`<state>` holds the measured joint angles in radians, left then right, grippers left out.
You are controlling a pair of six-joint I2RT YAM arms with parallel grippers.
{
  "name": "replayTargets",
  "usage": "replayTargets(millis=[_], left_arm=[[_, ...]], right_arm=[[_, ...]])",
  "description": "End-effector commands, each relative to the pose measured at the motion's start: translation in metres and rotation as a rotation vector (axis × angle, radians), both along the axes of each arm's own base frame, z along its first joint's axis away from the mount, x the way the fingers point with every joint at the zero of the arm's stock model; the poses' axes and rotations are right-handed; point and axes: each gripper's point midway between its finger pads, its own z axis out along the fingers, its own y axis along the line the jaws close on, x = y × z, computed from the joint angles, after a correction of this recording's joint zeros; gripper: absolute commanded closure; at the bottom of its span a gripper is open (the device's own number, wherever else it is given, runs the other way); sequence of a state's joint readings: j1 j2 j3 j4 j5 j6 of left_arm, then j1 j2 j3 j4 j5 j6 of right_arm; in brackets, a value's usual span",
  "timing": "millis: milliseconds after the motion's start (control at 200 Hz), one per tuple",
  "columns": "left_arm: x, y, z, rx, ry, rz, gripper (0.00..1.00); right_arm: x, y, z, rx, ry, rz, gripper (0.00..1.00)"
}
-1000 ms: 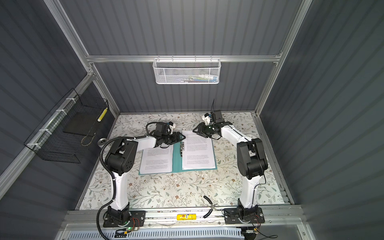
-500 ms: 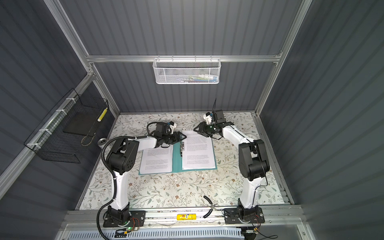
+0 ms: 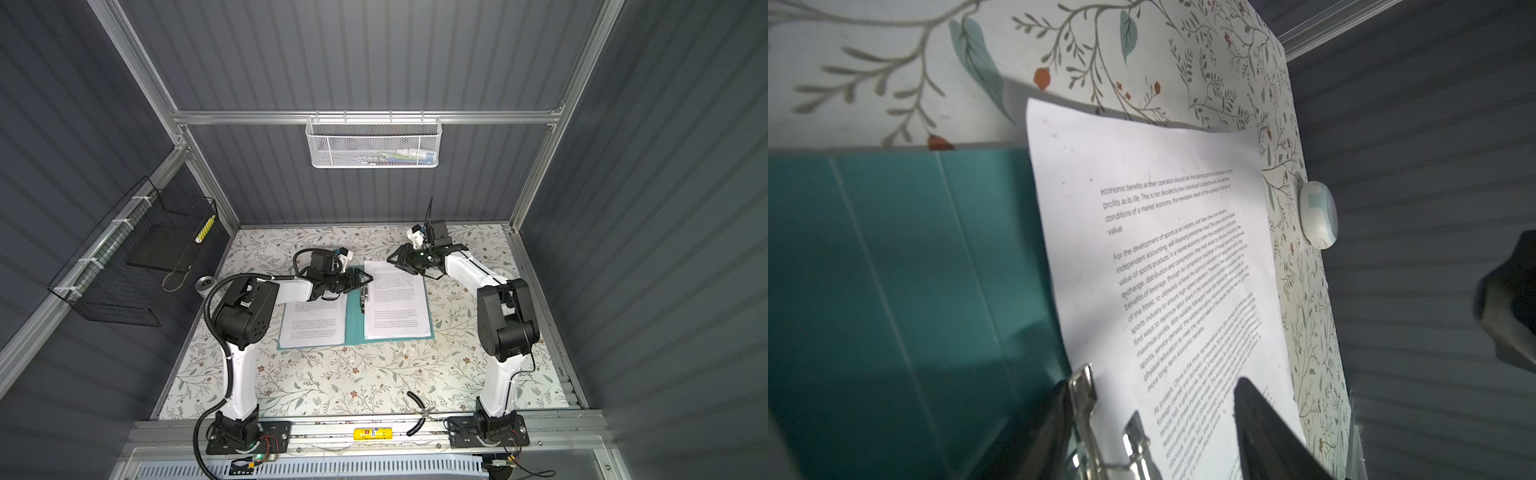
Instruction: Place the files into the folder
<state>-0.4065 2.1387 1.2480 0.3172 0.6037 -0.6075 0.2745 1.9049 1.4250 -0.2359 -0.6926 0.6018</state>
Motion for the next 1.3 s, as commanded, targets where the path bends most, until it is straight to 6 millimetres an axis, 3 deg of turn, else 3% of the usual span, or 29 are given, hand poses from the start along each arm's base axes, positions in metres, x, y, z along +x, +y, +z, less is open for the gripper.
replayTargets(millis=[0,375,636,876,1096,1296], left_arm=[[-0.002,-0.005,0.032,-0.044,-0.065,-0.016,0.38],[-0.014,-0.014,0.054,-0.077,-0.111,-0.066,0.38],[-0.033,-0.022,0.047,-0.061,-0.098,-0.094,0.38],[-0.044,-0.014,0.055,-0.057,-0.108,-0.071,0.38],[-0.052,0.001,0.081,-0.031,-0.164,-0.019,0.36],[-0.072,0.024,0.072,0.072,-0.160,0.011,0.37]], right_arm=[[0.000,-0.002,0.007,0.010,-0.008,-0.005,0.56],[-0.004,-0.003,0.001,0.007,0.003,-0.005,0.55],[-0.004,-0.003,-0.010,-0.005,0.042,-0.017,0.57],[-0.012,-0.003,-0.019,-0.036,0.093,-0.053,0.62],[-0.036,0.026,-0.032,-0.040,0.157,-0.020,0.64],[-0.059,0.067,-0.045,-0.014,0.211,0.030,0.70]])
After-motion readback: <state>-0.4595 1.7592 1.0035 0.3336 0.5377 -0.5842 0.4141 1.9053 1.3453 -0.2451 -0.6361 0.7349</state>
